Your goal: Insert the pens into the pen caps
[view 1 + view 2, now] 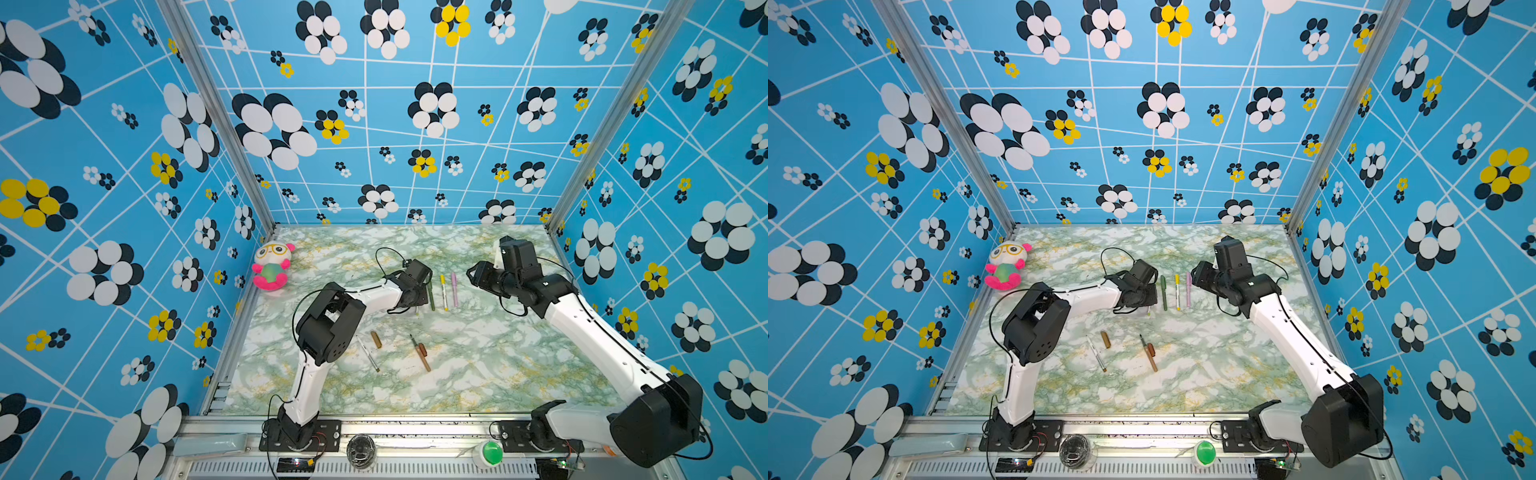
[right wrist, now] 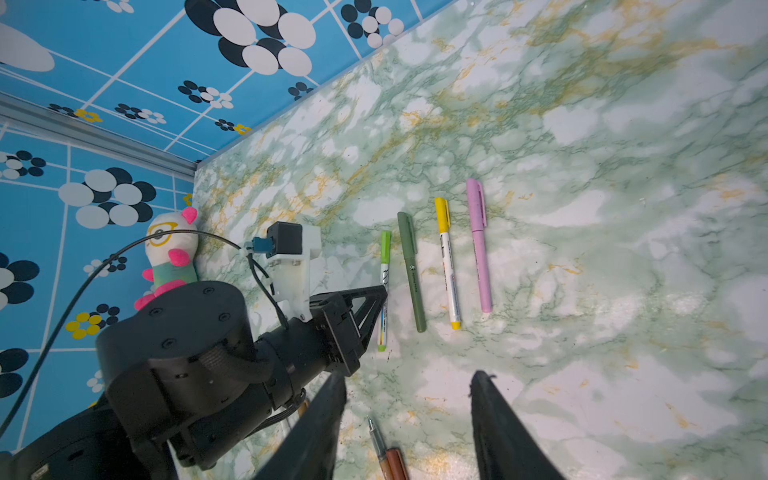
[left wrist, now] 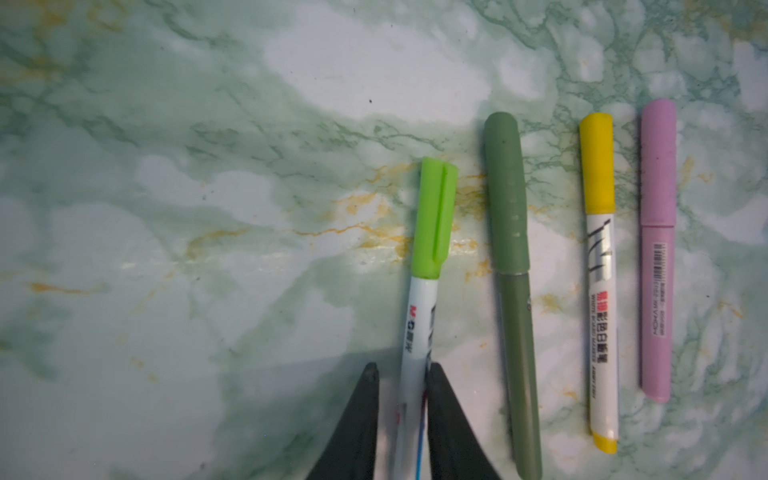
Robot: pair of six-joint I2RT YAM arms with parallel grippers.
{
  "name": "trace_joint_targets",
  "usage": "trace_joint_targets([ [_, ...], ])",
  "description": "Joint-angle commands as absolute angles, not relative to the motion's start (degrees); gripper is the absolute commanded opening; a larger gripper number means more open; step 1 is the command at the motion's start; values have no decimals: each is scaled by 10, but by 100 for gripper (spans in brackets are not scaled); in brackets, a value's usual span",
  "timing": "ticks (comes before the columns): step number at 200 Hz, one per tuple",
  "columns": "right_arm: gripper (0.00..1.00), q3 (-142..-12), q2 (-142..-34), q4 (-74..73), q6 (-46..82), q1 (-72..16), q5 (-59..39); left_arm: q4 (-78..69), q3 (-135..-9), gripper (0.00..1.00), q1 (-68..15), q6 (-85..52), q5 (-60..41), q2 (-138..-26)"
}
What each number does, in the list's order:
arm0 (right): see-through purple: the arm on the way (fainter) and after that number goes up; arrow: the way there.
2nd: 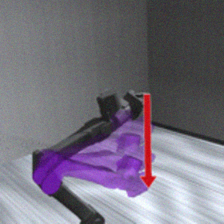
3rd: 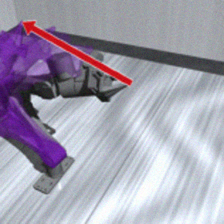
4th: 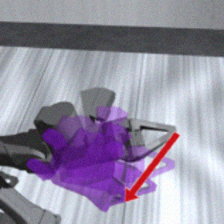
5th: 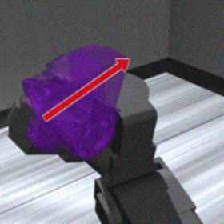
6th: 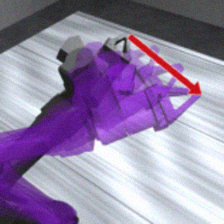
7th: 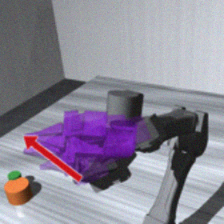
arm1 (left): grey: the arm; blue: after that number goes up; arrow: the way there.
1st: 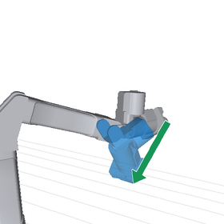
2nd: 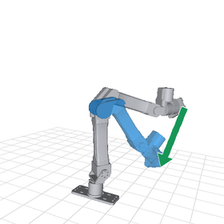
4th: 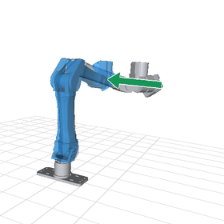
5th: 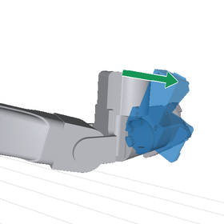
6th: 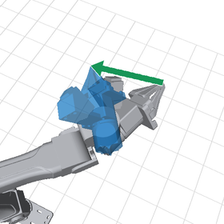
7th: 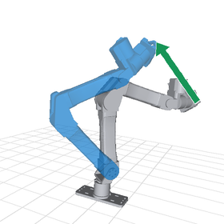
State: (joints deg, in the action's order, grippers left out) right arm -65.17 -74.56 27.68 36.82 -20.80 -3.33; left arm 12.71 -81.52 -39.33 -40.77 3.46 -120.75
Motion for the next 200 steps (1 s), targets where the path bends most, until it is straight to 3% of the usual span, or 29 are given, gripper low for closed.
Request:
trace_joint_targets([
  [1, 51, -648, -737, 267, 366, -203, -39, 149, -824, 21, -387, -409, 37, -1233],
  [95, 51, -646, -729, 274, 365, -203, -42, 137, -831, 22, -380, -432, 22, -1234],
  [155, 53, -634, -725, 262, 337, -203, -86, 36, -752, 52, -377, -411, 17, -1129],
  [200, 53, -628, -734, 260, 301, -237, -104, -5, -639, 75, -374, -346, 66, -962],
])
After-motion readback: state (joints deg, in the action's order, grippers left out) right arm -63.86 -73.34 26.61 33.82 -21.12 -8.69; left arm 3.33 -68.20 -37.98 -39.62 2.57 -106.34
